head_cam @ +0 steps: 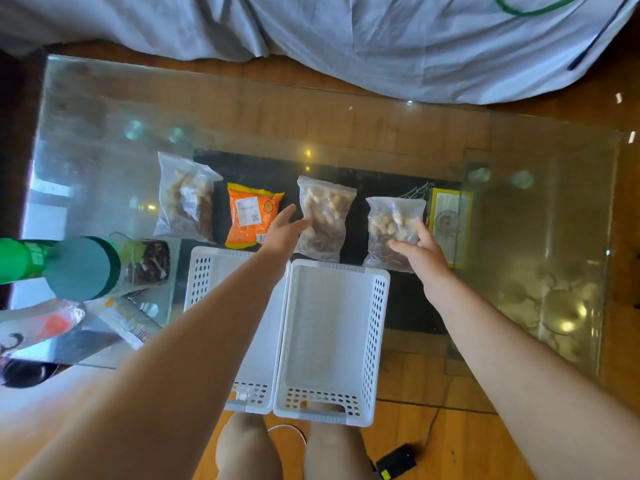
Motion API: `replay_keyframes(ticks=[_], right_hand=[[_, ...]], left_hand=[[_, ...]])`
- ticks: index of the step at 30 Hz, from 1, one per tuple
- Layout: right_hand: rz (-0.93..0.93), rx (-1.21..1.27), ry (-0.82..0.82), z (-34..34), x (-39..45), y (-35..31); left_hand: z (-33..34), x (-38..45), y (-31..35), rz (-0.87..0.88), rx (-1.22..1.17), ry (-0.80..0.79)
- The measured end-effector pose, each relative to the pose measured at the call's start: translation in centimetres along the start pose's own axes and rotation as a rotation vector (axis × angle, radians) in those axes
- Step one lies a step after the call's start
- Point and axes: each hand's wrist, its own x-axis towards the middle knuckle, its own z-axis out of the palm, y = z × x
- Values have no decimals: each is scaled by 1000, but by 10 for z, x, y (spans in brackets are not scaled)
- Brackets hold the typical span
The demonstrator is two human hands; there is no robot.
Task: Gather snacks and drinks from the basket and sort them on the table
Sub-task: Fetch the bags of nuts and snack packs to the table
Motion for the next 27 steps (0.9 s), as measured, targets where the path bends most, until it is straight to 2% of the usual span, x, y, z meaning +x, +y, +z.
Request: replay_keyframes(ticks=[4, 7, 17, 27], right_hand=[[26, -19, -122, 21, -52, -20], [45, -67, -255, 47, -103, -30], [30, -344, -513, 188, -271, -17], [-54, -669, -511, 310, -382, 19]], left_hand=[[-42, -59, -15, -57, -327, -30], [-81, -112, -38, -69, -444, -18], [-221, -281, -204, -206, -710, 353], [-344, -407, -383, -329, -1068, 667]])
